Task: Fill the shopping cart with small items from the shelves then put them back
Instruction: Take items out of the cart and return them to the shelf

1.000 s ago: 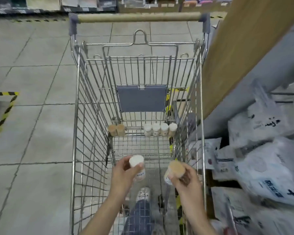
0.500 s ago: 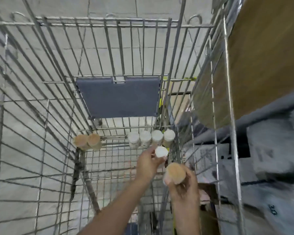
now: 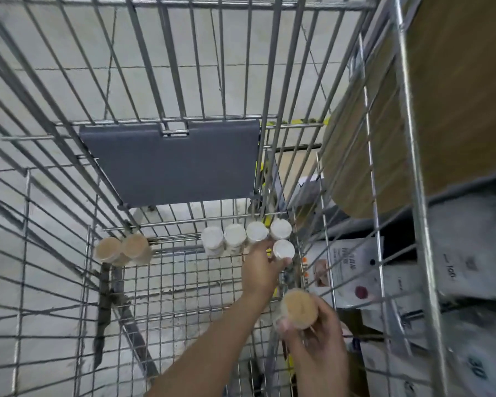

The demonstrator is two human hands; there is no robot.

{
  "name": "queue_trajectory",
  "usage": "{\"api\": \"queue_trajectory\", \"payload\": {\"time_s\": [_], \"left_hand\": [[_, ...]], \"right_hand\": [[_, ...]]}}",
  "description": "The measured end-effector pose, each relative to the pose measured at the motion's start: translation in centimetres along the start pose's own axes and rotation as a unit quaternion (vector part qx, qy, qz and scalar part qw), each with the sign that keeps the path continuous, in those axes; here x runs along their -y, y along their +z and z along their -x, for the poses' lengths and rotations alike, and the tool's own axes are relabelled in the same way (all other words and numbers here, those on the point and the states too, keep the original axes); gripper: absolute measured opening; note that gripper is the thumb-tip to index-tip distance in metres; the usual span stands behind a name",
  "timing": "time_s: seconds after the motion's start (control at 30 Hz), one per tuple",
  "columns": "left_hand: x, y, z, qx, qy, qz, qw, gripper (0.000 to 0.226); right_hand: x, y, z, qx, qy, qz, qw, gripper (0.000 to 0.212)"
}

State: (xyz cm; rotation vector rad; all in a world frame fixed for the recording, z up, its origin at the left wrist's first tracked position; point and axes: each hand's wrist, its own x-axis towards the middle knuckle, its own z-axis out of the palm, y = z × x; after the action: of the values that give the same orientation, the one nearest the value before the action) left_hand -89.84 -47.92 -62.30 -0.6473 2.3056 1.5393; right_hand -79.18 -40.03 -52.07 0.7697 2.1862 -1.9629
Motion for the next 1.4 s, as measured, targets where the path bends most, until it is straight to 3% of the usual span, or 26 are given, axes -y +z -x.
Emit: {"api": "queue_trajectory", "payload": {"time_s": [0.13, 0.2, 0.27, 0.33, 0.43, 0.53, 0.67, 0.83, 0.9, 1.03, 1.4], "left_hand": [[0.4, -2.5, 1.3, 0.046, -0.046, 0.083, 0.994, 0.035], [0.8, -4.9, 2.6, 0.043, -0.061, 0.088, 0.993, 0.017], [0.9, -8.1, 4.5, 0.025, -0.062, 0.088, 0.994, 0.014], [0.3, -12.2, 7.1, -0.002, -0.028, 0.038, 0.999, 0.014], [-1.4, -18.4, 11.6, -0.051, 0.056, -0.127, 0.989, 0.02], [-3.8, -23.8, 15.1, -0.123, 0.177, -0.288, 0.933, 0.022], [-5.6, -29.3, 16.4, -0.233, 0.254, -0.387, 0.855, 0.027], [-5.0, -33.2, 16.1, -0.401, 0.251, -0.402, 0.784, 0.023], [-4.5, -33.6, 15.8, -0.438, 0.186, -0.39, 0.788, 0.037], [-5.2, -33.7, 15.1, -0.418, 0.017, -0.259, 0.871, 0.068], [-5.2, -33.7, 15.0, -0.393, 0.011, -0.303, 0.868, 0.074]], "right_hand": [[0.5, 0.1, -0.3, 0.023, 0.0, 0.018, 1.0, 0.051], [0.5, 0.5, -0.2, 0.04, -0.004, 0.042, 0.998, 0.05], [0.3, 1.2, -0.1, 0.057, -0.009, 0.063, 0.996, 0.049], [0.3, 2.4, 0.1, 0.08, -0.002, 0.071, 0.994, 0.046], [0.0, 5.4, 0.2, 0.135, 0.015, 0.082, 0.987, 0.045], [-0.4, 9.5, 0.3, 0.197, 0.019, 0.087, 0.976, 0.043], [-1.7, 15.4, -0.4, 0.223, 0.002, 0.125, 0.967, 0.045], [-2.5, 20.0, -2.2, 0.245, -0.022, 0.208, 0.947, 0.042], [-2.6, 21.1, -3.1, 0.241, -0.03, 0.242, 0.939, 0.043], [-3.4, 23.1, -4.5, 0.247, -0.058, 0.276, 0.927, 0.037], [-4.2, 25.5, -5.7, 0.218, -0.017, 0.311, 0.925, 0.035]]}}
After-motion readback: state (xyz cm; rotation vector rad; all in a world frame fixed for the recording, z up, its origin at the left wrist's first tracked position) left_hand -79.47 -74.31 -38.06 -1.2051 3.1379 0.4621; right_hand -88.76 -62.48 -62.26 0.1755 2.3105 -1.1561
